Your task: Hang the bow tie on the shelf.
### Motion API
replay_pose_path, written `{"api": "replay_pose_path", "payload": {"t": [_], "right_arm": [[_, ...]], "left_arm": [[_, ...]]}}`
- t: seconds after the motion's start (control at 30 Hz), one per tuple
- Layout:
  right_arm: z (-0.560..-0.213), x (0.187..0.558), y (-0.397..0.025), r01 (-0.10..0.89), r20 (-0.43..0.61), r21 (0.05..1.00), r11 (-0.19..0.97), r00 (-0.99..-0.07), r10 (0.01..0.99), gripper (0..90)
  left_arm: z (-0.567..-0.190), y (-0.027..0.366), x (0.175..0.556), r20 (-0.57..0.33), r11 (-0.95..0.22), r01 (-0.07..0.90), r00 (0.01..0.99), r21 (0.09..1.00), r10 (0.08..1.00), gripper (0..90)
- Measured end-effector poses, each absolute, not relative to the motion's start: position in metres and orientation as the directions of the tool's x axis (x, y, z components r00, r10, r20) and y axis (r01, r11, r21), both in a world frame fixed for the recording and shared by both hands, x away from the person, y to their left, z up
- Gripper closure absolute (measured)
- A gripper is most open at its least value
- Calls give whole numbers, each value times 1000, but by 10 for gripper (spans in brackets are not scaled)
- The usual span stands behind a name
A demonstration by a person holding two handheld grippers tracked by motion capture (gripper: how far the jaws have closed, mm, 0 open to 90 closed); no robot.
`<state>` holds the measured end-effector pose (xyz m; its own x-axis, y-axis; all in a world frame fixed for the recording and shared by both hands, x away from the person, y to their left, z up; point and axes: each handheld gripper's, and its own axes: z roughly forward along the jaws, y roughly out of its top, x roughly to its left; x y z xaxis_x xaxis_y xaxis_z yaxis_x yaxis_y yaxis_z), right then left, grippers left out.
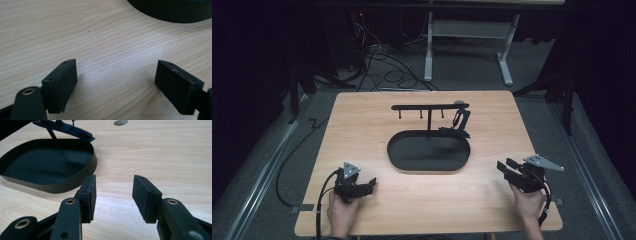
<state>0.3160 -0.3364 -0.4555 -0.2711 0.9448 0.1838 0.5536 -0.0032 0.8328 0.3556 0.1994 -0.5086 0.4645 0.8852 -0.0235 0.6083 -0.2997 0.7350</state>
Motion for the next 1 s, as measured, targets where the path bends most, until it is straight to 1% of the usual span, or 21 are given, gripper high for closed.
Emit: {"api": "replay_pose_path", "payload": {"t": [0.53, 1.0], "right_arm": [[-474, 321, -322, 588, 181, 809, 28, -293, 939, 557], [-484, 329, -310, 606, 133, 792, 81, -300, 945, 555]], "left_arm": [[-509, 199, 356, -23, -300, 608, 464, 735, 886, 186], [-509, 199, 356, -23, -300, 608, 464, 735, 885, 186]]}}
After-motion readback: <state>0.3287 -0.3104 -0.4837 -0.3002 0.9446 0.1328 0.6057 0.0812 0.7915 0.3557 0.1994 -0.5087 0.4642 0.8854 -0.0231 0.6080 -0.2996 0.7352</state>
